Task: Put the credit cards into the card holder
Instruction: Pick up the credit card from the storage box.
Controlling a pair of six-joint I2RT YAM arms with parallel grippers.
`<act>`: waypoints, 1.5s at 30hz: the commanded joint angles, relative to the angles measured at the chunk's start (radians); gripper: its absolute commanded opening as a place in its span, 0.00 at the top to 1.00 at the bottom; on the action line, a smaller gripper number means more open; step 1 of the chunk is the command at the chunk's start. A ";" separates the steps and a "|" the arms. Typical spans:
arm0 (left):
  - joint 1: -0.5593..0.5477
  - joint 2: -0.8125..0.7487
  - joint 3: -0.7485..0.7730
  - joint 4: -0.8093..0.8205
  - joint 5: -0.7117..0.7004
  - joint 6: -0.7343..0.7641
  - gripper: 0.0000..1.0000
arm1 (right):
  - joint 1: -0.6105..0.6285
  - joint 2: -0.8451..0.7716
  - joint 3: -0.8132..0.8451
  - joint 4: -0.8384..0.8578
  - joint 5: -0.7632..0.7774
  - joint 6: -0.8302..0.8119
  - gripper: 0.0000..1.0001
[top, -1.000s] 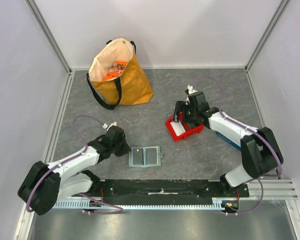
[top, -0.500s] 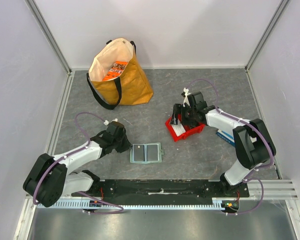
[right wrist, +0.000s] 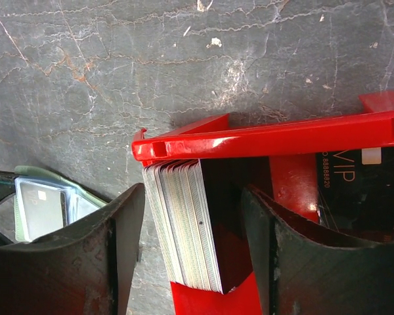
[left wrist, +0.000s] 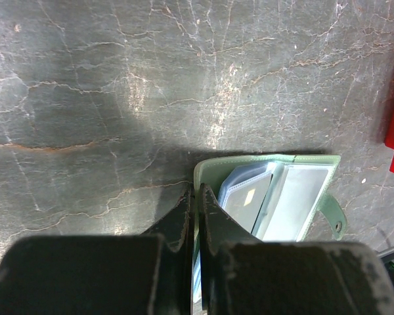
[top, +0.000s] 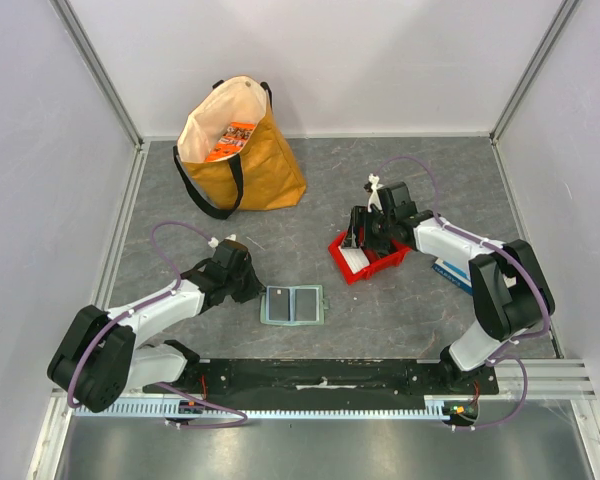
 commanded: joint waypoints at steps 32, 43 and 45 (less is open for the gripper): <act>0.008 0.018 0.020 0.049 0.028 0.038 0.98 | -0.093 0.010 -0.016 -0.050 0.031 -0.068 0.81; 0.010 0.013 0.013 0.057 0.033 0.038 0.98 | -0.082 0.033 -0.005 -0.091 0.060 -0.097 0.86; 0.008 0.009 0.010 0.055 0.031 0.038 0.98 | -0.081 0.013 0.001 -0.093 0.074 -0.104 0.96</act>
